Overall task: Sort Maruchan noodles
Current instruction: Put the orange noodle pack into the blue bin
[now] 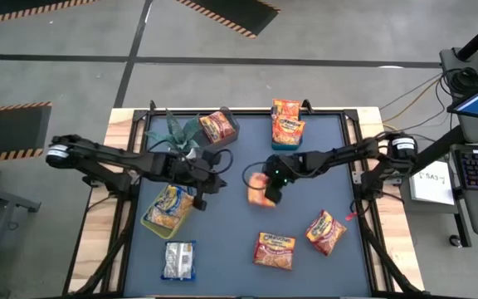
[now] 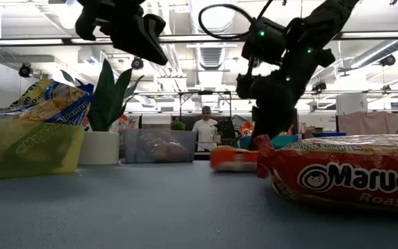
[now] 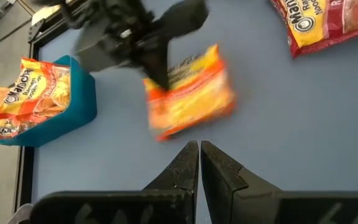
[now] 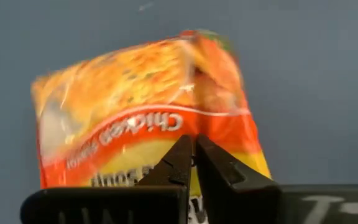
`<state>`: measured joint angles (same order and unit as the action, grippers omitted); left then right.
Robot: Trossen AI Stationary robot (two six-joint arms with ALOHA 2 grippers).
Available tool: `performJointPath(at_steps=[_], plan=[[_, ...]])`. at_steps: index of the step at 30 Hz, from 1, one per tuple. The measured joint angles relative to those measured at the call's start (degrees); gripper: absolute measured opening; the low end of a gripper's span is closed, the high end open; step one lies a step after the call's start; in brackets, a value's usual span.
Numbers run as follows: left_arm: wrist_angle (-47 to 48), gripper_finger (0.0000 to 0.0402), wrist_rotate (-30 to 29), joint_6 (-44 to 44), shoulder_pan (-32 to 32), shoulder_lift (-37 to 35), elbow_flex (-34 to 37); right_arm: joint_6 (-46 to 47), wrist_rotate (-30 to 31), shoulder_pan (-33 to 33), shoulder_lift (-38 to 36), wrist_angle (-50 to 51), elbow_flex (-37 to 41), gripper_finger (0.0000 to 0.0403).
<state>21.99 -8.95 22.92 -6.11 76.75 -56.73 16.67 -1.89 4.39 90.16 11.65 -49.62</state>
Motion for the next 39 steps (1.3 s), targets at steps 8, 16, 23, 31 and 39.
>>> performJointPath(at_steps=[8, 16, 23, 31, 39], plan=[[-7.0, 0.0001, -0.6, -1.2, 1.5, 6.0, 0.0, -0.9, 0.8, 2.7, -5.5, 0.6, 0.1, 0.0015], [-13.8, 0.0001, 0.4, 0.0, 4.7, 14.5, 0.0, 0.8, 0.4, 2.6, -14.1, 6.7, 1.7, 0.0014], [-17.1, 0.0001, 6.1, 0.0, 9.0, 21.1, -2.7, 5.9, 0.4, 2.7, -19.7, 6.2, 7.5, 0.0014], [-16.1, 0.0001, 8.6, 0.4, 9.9, 27.5, -4.6, 13.2, 0.6, 3.3, -20.7, -5.1, 15.7, 0.0014], [-16.0, 0.0001, 12.0, -1.5, 9.9, 28.2, -4.6, 22.9, 0.6, 6.4, -20.4, -11.2, 20.1, 0.0042]])
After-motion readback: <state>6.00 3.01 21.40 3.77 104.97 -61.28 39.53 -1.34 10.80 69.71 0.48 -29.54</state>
